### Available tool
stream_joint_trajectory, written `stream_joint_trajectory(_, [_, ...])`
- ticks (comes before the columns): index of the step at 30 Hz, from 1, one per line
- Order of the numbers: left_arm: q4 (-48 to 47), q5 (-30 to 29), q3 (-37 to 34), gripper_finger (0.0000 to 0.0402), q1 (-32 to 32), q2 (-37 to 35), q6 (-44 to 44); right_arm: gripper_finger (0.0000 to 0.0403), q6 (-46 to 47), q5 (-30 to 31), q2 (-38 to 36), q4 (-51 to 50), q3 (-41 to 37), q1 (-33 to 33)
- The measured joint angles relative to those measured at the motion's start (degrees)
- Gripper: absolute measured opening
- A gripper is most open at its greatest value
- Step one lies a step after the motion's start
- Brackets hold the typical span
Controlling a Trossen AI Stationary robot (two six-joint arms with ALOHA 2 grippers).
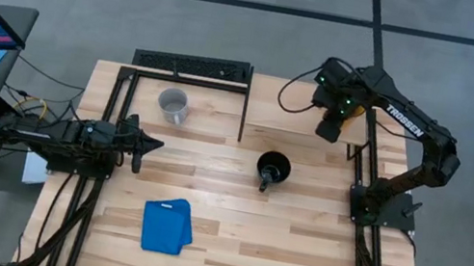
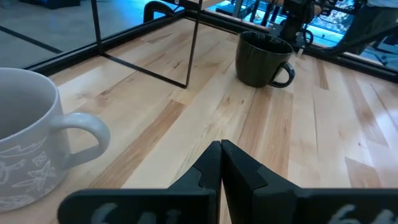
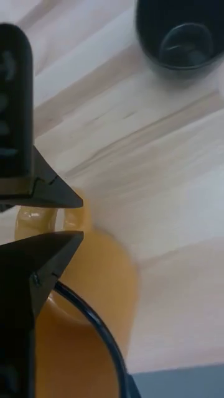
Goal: Stack small to large cups/mugs on shelf
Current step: Put the yellow mug on the shelf
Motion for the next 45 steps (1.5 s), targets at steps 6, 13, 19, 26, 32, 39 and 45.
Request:
stream_joint_trajectory(6, [0.01, -0.01, 0.0, 0.0, 0.0, 0.0, 0.0, 0.0093, 0.2, 2.73, 0.0, -3.53, 0.0, 0.0])
stream_joint_trajectory(13, [0.01, -0.01, -0.01, 0.0, -0.01, -0.01, 0.0, 0.0093, 0.51, 3.02, 0.0, -3.57, 0.0, -0.01])
stream_joint_trajectory(19, [0.01, -0.01, 0.0, 0.0, 0.0, 0.0, -0.52, 0.0093, 0.48, 3.02, 0.0, -3.54, 0.0, 0.0])
stream_joint_trajectory(26, [0.01, -0.01, 0.0, 0.0, -0.02, 0.0, -0.59, 0.0093, 0.62, 3.02, 0.0, -3.52, 0.0, -0.02])
stream_joint_trajectory(32, [0.01, -0.01, -0.01, 0.0, 0.0, 0.0, -0.63, 0.0093, 1.51, 3.02, 0.0, -3.51, 0.0, 0.0])
stream_joint_trajectory(39, [0.01, -0.01, 0.0, 0.0, 0.0, 0.0, -0.63, 0.0093, 1.07, 3.02, 0.0, -3.51, 0.0, -0.01])
stream_joint_trajectory(45, [0.01, -0.01, 0.0, 0.0, 0.0, -0.02, -0.63, 0.0093, 1.03, 4.22, 0.0, -3.51, 0.0, 0.0])
